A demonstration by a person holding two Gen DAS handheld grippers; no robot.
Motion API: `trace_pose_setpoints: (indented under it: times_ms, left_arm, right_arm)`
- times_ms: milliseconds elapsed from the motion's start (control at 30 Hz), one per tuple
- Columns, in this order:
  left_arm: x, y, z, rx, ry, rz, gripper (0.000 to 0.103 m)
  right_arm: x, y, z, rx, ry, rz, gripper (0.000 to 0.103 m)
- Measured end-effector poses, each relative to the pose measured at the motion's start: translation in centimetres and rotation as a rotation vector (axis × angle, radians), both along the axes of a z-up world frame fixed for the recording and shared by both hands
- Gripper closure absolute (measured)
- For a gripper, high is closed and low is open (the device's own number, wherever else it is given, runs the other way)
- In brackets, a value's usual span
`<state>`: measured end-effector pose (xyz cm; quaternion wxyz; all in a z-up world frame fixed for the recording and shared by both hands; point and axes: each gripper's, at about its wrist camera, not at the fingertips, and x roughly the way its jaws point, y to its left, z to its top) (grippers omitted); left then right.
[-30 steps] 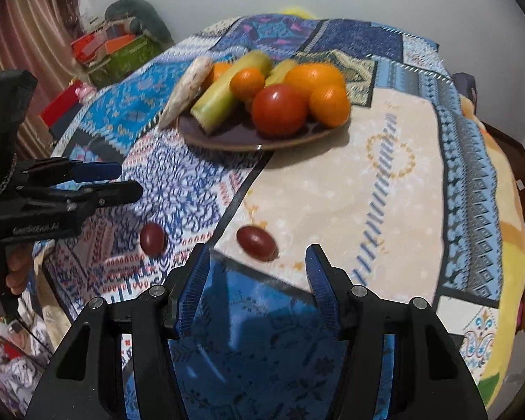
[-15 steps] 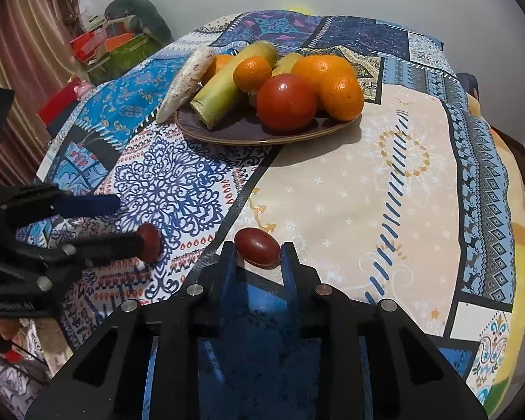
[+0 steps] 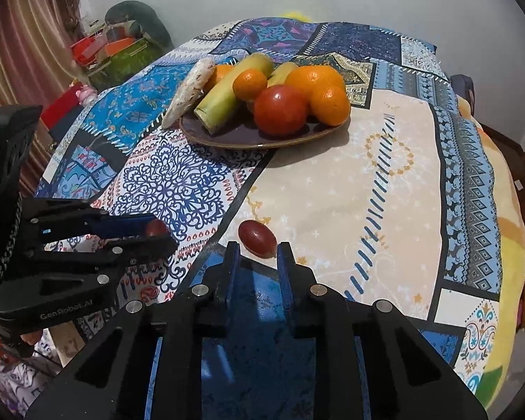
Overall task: Organize fruits
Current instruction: 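Move the right tool to a red date on the cloth and grasp it, then lower the red date onto the plate edge and open the right tool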
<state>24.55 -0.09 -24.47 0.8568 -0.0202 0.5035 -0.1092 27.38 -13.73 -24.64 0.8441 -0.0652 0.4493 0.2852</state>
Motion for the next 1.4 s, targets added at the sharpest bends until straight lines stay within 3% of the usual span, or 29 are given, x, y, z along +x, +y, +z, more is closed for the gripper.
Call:
trace_pose_setpoints:
  times_ms: [467,900,1400]
  left_arm:
    - [0.8,2.9,1.2,-0.016,-0.039,0.063,0.079]
    - [4.6,3.7,4.2,-0.034,-0.132,0.094,0.079]
    - [7.9,2.4,2.6,-0.023,-0.129,0.078,0.078]
  right_arm:
    - [1.2,1.6,-1.4,-0.034,-0.011,0.022,0.077]
    - [3.3,2.6,1.4,0.034,-0.070,0.016,0.080]
    - [6.9,3.3,1.3,0.052,-0.089,0.001,0.080]
